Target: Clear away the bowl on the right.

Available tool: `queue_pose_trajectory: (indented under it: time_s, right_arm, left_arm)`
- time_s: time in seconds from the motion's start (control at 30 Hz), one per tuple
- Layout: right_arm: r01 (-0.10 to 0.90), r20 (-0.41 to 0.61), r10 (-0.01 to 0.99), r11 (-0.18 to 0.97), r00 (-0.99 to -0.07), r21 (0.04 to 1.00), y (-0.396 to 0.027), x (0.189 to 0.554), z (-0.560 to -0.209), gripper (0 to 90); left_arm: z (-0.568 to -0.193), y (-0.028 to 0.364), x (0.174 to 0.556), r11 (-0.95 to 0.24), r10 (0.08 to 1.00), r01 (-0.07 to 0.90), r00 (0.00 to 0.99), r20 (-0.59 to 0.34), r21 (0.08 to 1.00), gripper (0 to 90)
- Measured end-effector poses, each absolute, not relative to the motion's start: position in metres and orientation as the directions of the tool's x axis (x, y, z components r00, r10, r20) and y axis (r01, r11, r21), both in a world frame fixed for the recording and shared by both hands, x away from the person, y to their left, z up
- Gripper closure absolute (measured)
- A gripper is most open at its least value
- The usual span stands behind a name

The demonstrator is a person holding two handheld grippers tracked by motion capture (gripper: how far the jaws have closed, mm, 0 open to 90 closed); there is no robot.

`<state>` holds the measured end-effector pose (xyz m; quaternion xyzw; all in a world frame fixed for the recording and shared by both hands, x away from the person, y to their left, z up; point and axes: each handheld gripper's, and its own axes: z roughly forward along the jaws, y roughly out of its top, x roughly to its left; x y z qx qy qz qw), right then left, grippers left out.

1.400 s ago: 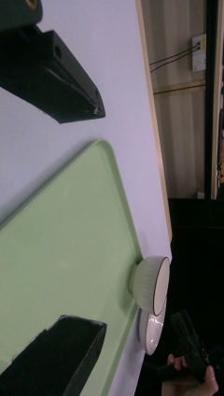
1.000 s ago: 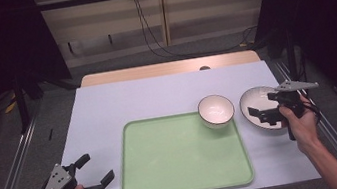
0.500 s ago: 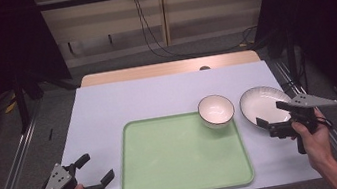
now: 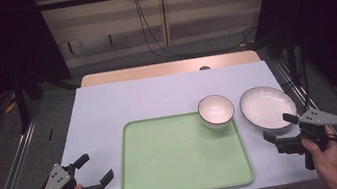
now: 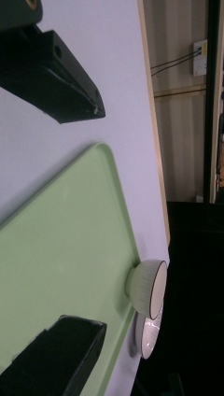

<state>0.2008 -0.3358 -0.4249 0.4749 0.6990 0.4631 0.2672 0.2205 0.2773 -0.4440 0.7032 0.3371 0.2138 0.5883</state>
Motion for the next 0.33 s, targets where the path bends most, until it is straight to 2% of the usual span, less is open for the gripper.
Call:
queue_pose_trajectory:
  time_s: [0.33]
  right_arm:
    - [0.383, 0.046, 0.902, 0.136, -0.43, 0.914, -0.333, 0.186, -0.434, 2.8]
  left_arm:
    - [-0.444, 0.278, 0.222, -0.084, 0.726, 0.222, 0.682, -0.093, 0.971, 0.8]
